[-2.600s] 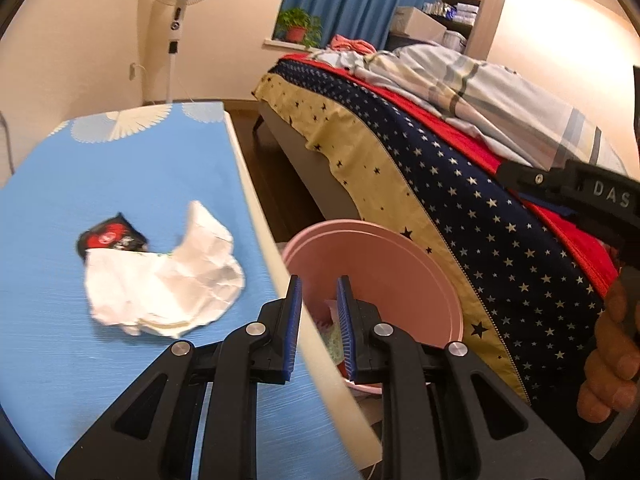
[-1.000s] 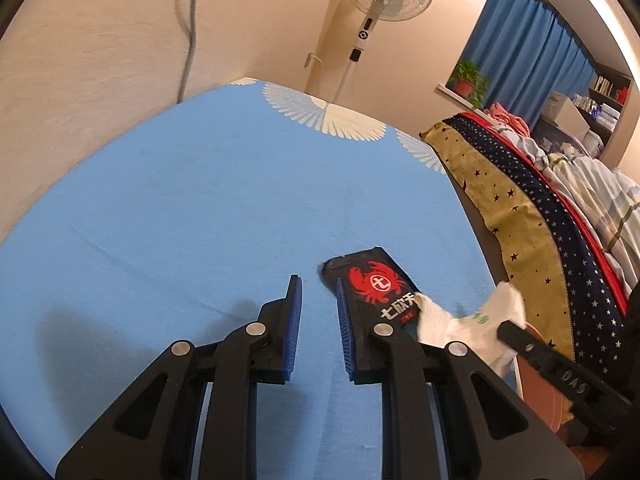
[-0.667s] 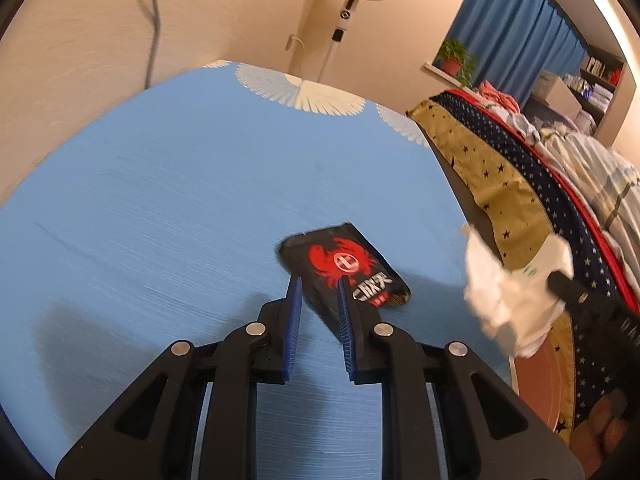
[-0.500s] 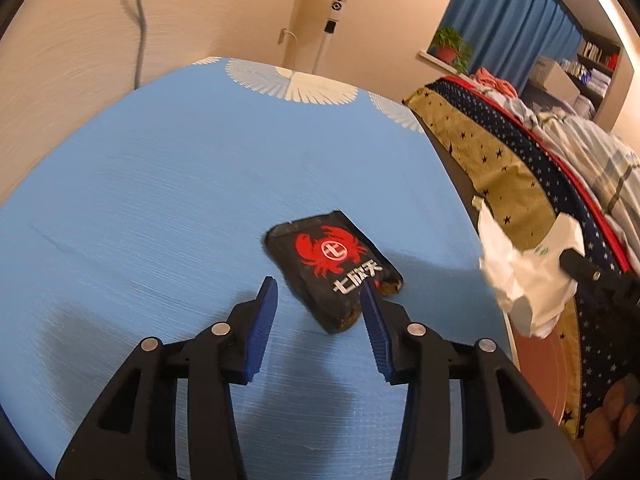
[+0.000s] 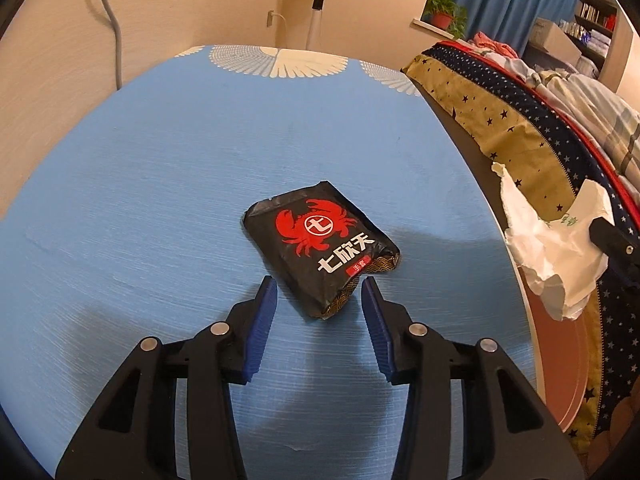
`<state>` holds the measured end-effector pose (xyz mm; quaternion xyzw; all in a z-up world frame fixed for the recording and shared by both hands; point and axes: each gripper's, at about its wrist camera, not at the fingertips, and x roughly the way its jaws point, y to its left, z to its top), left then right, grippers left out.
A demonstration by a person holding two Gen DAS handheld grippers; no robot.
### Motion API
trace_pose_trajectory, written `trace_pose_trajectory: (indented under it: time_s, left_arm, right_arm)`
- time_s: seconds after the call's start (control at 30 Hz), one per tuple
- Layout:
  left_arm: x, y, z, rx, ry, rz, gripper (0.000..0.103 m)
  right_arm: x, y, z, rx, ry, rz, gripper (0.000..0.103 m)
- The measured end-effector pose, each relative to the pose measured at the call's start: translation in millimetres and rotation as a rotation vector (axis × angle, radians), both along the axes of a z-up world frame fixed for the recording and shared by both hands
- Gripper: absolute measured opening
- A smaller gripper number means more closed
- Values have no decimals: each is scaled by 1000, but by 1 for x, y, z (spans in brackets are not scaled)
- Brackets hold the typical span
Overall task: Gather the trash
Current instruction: 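Grasp the black-red snack wrapper with the left tool while the right tool grasps the white tissue, then carry the wrapper and tissue over the pink bin with both tools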
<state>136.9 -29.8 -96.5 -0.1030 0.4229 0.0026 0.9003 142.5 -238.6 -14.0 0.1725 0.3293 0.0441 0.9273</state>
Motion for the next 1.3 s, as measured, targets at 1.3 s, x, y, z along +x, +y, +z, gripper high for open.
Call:
trace_pose_trajectory:
  time_s: [1.3]
  left_arm:
    - [-51,-40,56,-44,-169,-122,18]
  right_arm:
    - [-80,-59,43,-211,-31,-230,20]
